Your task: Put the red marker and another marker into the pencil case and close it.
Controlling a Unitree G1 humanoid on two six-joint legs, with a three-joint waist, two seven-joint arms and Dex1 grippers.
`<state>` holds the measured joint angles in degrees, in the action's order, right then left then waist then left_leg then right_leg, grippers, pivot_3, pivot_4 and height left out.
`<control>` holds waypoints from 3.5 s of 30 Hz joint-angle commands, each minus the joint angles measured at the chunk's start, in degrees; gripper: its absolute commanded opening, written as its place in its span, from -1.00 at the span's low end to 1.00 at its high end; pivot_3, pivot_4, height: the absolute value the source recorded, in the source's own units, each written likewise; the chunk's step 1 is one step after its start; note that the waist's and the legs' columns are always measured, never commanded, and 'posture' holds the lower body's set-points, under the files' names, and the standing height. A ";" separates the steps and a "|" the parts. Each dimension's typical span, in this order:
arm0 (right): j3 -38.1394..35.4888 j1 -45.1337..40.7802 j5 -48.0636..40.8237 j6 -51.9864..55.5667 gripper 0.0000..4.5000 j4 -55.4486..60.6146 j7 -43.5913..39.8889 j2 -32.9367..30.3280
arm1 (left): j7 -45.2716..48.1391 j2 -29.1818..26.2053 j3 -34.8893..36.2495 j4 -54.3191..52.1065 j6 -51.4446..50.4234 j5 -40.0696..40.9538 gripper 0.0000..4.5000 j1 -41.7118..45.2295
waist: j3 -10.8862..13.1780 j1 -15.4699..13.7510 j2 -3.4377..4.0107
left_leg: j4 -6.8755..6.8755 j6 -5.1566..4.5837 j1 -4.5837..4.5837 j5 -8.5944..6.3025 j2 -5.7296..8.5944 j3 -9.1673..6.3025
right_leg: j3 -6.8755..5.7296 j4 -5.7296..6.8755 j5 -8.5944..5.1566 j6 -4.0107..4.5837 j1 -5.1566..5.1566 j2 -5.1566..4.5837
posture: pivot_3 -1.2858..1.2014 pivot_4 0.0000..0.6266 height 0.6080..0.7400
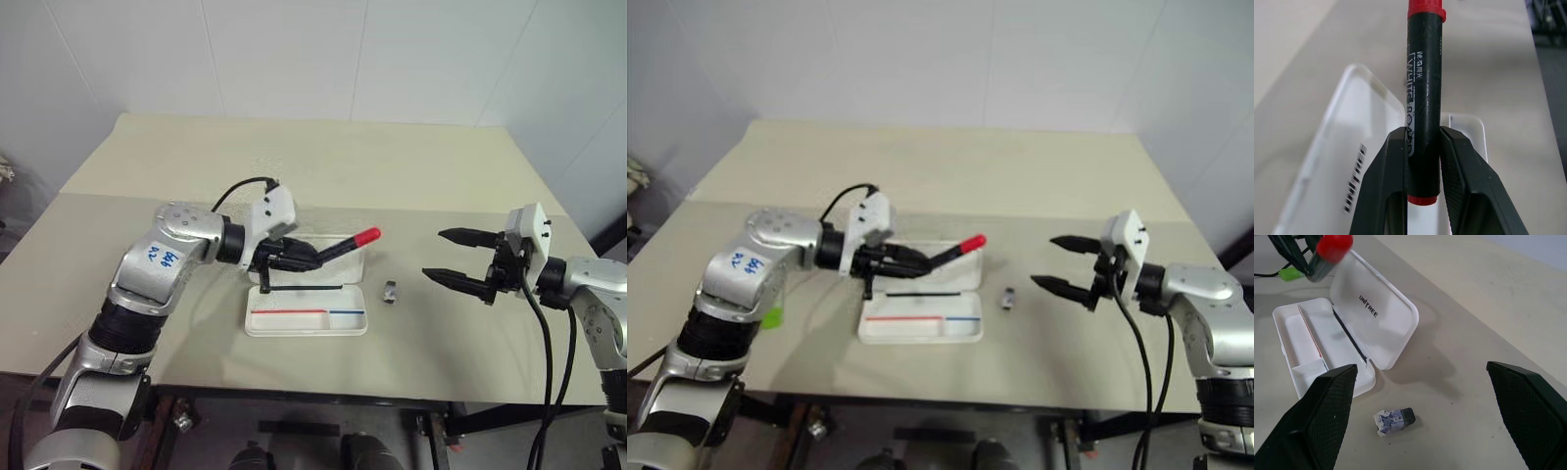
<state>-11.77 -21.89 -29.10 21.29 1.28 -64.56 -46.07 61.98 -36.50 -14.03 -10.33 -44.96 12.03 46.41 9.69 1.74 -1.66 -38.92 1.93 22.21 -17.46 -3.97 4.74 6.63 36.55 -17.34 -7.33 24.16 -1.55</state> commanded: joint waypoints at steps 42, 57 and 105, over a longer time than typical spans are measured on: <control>1.96 -0.32 -2.03 0.06 1.00 4.13 2.36 2.09 | -4.54 1.74 3.93 -5.29 2.87 -1.41 1.00 -5.10 | 0.00 -0.02 0.00 | -0.01 -0.29 0.06 -0.17 0.01 0.03 | 0.05 -0.14 0.00 0.00 -0.01 -0.01 | 0.03 -0.52 1.00; 8.16 -13.38 2.69 -4.57 1.00 -12.14 -7.39 2.27 | -48.99 25.73 24.50 -39.62 -33.80 -9.55 1.00 -21.47 | 0.02 -0.02 -0.04 | -0.10 -0.35 -0.07 -0.21 0.05 -0.10 | -0.01 -0.45 0.11 -0.18 -0.37 -0.10 | 0.03 -0.52 1.00; 7.20 -10.94 0.89 -5.42 1.00 -12.75 -13.36 3.56 | -61.94 23.97 39.30 -4.75 -3.10 -3.48 1.00 -35.84 | 0.01 -0.28 -0.10 | -0.05 -0.33 -0.34 -0.43 0.14 -0.14 | -0.22 -0.82 0.24 -0.11 -0.79 -0.29 | 0.03 -0.52 1.00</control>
<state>-2.93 -31.67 -27.95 16.69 -11.71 -78.40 -42.39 -1.04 -12.29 26.49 -16.88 -46.72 7.50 10.49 9.69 1.46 -1.76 -38.97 1.61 21.86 -17.86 -3.82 4.60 6.41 35.77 -17.09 -7.43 23.36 -1.84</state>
